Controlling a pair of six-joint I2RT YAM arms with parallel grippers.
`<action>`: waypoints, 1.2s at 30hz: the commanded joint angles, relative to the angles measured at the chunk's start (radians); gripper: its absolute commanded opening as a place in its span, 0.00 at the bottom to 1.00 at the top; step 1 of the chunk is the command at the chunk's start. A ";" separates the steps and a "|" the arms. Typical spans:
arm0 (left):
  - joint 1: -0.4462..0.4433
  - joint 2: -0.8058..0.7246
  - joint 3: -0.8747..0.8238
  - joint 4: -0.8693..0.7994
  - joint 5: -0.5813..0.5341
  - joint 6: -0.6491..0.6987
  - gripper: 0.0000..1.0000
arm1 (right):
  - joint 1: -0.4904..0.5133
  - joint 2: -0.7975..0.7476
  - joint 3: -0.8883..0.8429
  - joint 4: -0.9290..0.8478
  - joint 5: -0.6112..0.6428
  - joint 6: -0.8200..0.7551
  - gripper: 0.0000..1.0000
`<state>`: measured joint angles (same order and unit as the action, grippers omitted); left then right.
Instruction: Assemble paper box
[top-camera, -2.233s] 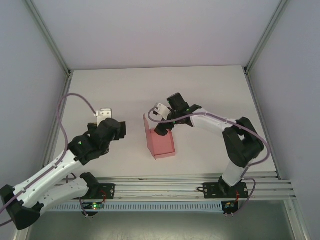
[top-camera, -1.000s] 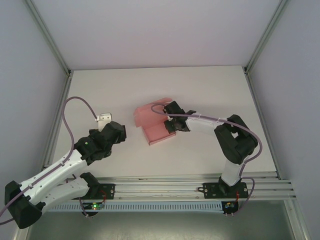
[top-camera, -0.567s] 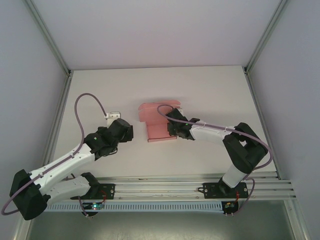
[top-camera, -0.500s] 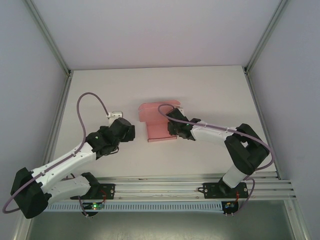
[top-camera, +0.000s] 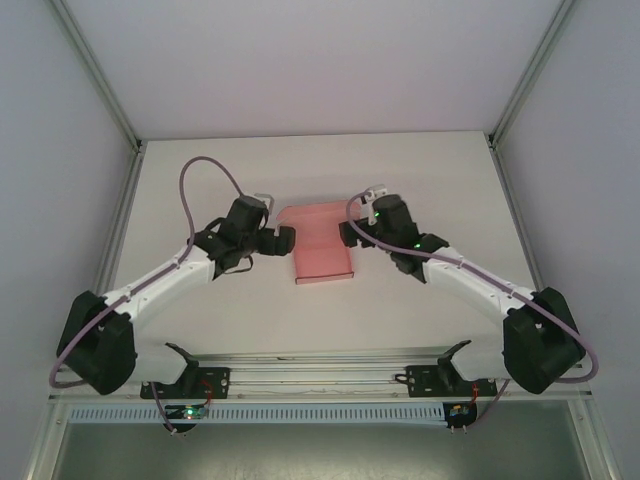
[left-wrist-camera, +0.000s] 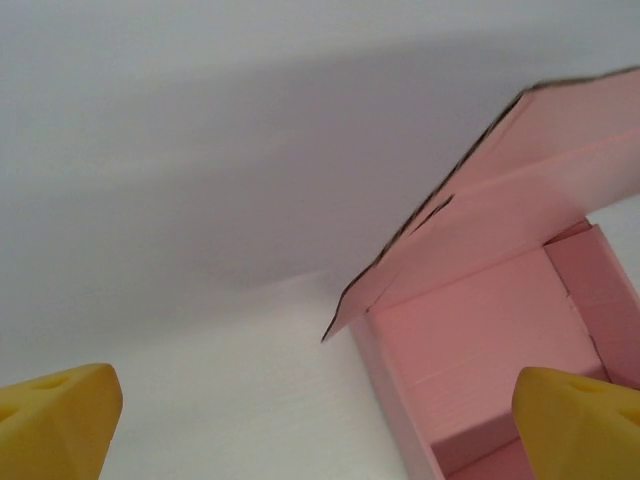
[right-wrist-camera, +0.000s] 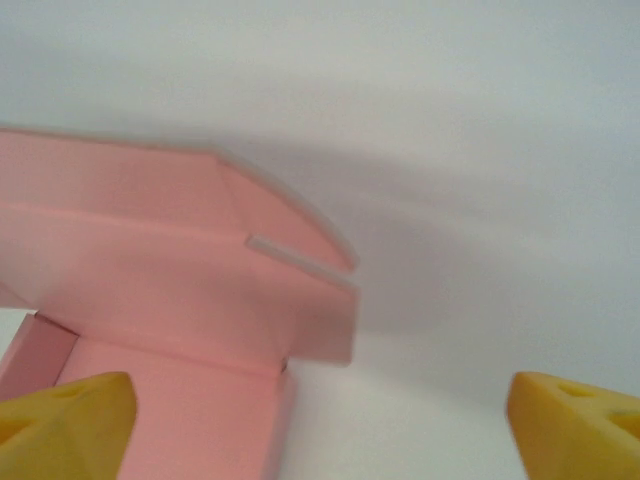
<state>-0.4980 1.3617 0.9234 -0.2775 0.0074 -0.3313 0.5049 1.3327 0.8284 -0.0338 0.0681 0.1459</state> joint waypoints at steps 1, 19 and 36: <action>0.032 0.065 0.069 0.043 0.160 0.118 0.99 | -0.081 0.019 -0.001 0.070 -0.296 -0.252 0.98; 0.052 0.285 0.270 -0.115 0.153 0.257 0.40 | -0.165 0.326 0.277 -0.149 -0.472 -0.389 0.59; 0.006 0.276 0.283 -0.141 -0.063 0.115 0.00 | -0.112 0.256 0.209 -0.094 -0.321 -0.275 0.07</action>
<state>-0.4732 1.6413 1.1870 -0.3782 0.0715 -0.1482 0.3832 1.6356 1.0645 -0.1642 -0.3431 -0.1860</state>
